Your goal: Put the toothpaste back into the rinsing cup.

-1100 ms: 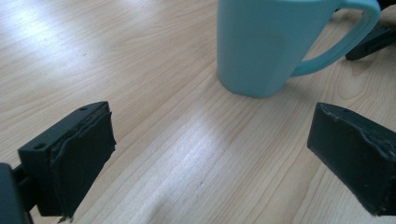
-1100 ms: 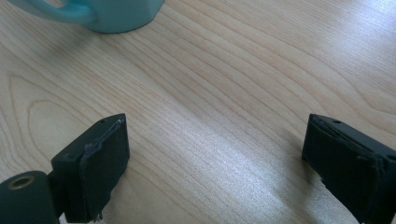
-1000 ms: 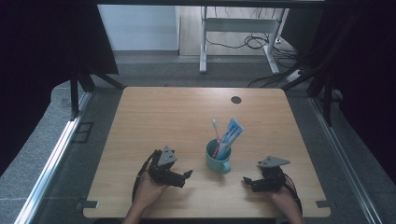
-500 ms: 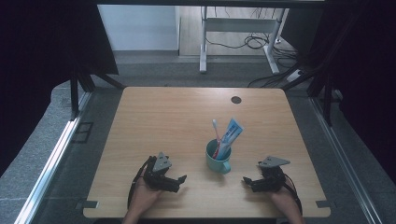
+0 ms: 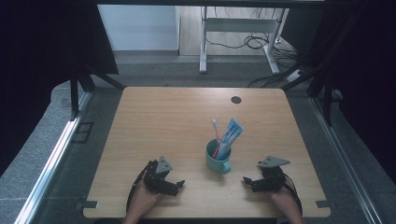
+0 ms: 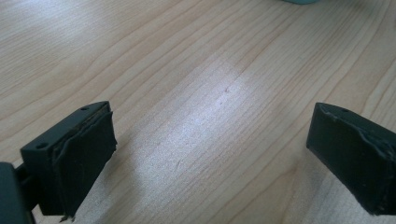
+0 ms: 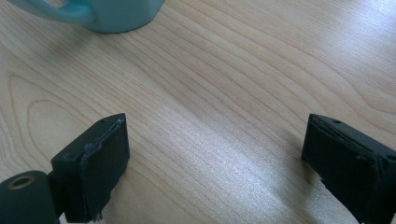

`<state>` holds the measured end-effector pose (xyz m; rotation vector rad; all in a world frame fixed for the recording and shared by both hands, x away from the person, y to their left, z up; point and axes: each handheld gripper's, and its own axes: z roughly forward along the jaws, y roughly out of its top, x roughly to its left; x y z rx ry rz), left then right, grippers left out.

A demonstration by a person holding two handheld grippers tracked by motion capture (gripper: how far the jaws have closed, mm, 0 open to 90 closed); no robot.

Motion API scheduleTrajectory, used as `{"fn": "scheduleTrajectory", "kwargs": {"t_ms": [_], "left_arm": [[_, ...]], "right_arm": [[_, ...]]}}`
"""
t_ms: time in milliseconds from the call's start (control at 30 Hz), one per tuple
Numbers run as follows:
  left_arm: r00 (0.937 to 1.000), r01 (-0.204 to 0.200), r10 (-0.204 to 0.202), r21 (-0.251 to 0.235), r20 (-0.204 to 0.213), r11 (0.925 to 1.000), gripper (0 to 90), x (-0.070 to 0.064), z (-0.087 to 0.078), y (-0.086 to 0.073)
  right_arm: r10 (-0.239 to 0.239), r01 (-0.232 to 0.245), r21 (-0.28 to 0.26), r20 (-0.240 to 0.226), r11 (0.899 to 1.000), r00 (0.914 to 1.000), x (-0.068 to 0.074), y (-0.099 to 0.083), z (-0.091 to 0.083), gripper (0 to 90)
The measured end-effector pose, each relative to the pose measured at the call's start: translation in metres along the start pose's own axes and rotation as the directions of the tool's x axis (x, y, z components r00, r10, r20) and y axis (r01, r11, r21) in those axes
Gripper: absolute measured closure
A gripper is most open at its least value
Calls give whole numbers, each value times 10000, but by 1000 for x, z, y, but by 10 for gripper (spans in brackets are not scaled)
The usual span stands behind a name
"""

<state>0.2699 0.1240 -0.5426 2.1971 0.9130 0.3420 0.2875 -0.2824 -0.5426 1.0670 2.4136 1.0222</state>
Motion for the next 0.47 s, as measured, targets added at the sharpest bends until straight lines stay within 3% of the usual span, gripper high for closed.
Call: {"fn": "scheduleTrajectory", "kwargs": {"t_ms": [100, 167, 467], "left_arm": [[10000, 5, -4, 154, -26, 9999, 25, 0, 1, 0], [10000, -78, 80, 509, -22, 9987, 49, -1, 3, 1], [10000, -44, 47, 519, -57, 9986, 45, -1, 3, 1]], "right_arm": [[-3, 3, -1, 1, 10000, 10000, 0, 0, 0, 74], [0, 0, 0, -1, 10000, 10000, 0, 0, 0, 74], [-2, 2, 3, 10, 10000, 10000, 0, 0, 0, 74]]}}
